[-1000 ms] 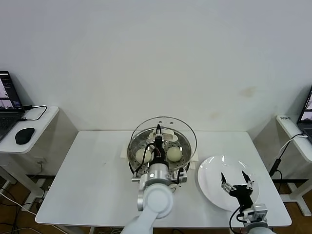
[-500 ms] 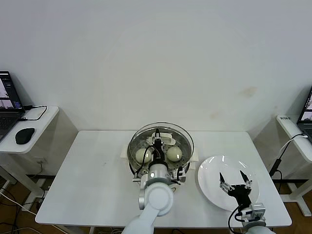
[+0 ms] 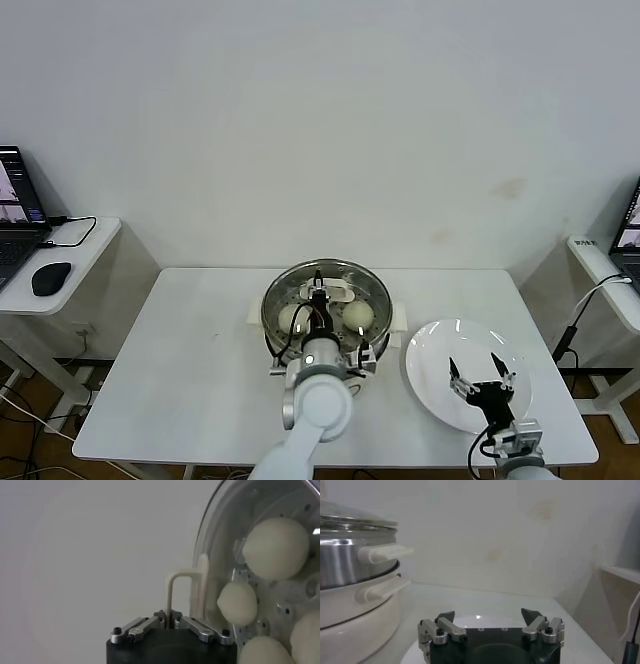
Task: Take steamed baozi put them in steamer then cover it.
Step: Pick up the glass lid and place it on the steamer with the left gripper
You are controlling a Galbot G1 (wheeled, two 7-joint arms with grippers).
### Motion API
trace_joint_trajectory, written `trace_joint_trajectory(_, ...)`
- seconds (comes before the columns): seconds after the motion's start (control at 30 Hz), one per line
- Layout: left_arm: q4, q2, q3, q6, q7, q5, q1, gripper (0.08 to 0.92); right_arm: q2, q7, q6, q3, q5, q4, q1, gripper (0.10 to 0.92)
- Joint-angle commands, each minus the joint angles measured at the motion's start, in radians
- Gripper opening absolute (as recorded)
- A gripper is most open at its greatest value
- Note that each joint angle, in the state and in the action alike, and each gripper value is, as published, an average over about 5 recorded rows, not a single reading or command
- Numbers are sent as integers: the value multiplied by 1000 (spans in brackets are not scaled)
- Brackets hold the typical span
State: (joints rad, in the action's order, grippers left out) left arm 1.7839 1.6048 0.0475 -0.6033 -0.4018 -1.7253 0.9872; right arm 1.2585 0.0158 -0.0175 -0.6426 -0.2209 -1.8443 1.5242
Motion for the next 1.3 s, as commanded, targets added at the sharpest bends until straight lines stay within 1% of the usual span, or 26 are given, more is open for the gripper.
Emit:
trace_joint_trajectory(0.03, -6, 2, -5, 0, 8, 12, 5, 141, -2, 1, 2, 1, 2, 2, -3, 822)
trace_joint_trajectory(0.57, -37, 0, -2, 24, 83, 61, 3, 141, -4, 2, 10, -1, 7, -2, 12, 823)
trace_joint_trajectory(0.83, -36, -1, -5, 41, 108, 71, 22, 141, -5, 2, 10, -3, 7, -4, 15, 823)
trace_joint_trajectory(1.03, -38, -1, -12, 77, 130, 69, 44, 141, -4, 2, 23, -3, 12, -6, 21, 822)
trace_joint_trajectory(1.3, -30, -2, -15, 88, 133, 72, 53, 141, -9, 4, 22, -5, 14, -15, 25, 823)
